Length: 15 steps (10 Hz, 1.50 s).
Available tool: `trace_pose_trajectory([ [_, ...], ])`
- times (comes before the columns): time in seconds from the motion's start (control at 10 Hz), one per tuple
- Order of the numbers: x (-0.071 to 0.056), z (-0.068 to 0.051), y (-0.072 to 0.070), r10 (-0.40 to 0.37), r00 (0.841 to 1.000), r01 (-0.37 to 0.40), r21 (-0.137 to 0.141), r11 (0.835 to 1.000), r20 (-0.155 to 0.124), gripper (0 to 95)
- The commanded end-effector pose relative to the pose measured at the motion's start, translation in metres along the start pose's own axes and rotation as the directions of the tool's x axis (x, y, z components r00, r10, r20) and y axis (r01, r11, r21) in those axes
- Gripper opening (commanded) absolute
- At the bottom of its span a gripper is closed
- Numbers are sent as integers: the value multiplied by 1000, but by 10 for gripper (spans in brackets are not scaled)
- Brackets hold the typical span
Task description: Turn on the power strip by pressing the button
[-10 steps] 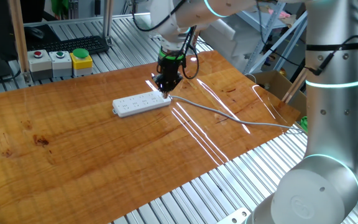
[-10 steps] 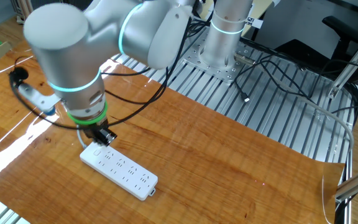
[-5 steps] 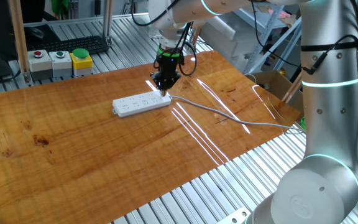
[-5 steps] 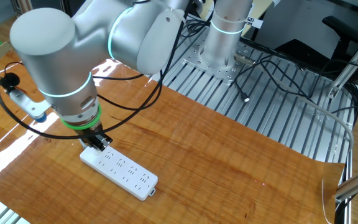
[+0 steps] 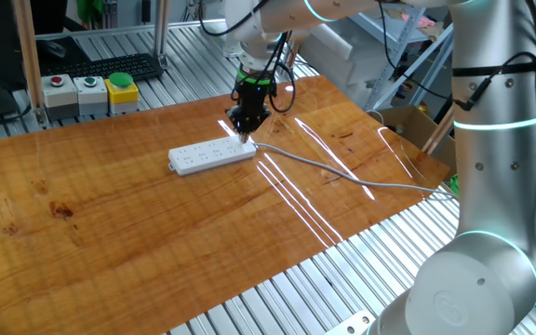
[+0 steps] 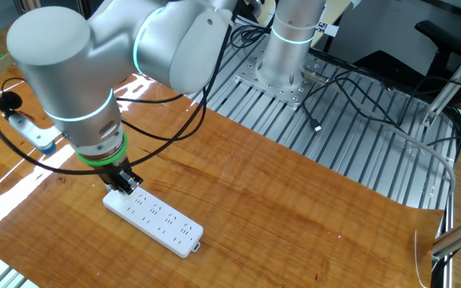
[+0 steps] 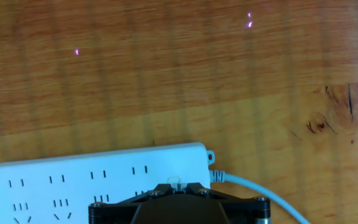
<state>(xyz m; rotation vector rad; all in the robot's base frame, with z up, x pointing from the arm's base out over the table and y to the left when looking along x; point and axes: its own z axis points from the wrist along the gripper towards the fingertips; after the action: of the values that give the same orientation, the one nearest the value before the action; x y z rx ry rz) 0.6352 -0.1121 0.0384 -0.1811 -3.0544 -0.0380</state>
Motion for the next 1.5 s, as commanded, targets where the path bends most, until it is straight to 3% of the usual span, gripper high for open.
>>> trace_pose_trajectory([
  [0.1, 0, -1, 0, 5, 1000, -5, -1, 1000, 10, 0],
  [0.4, 0, -1, 0, 4, 999, -4, -11, 1000, 50, 0],
  [0.7, 0, -1, 0, 15, 998, -13, -33, 999, 68, 0],
  [1.5, -2, 3, 3, 21, 997, -18, -47, 999, 79, 0],
])
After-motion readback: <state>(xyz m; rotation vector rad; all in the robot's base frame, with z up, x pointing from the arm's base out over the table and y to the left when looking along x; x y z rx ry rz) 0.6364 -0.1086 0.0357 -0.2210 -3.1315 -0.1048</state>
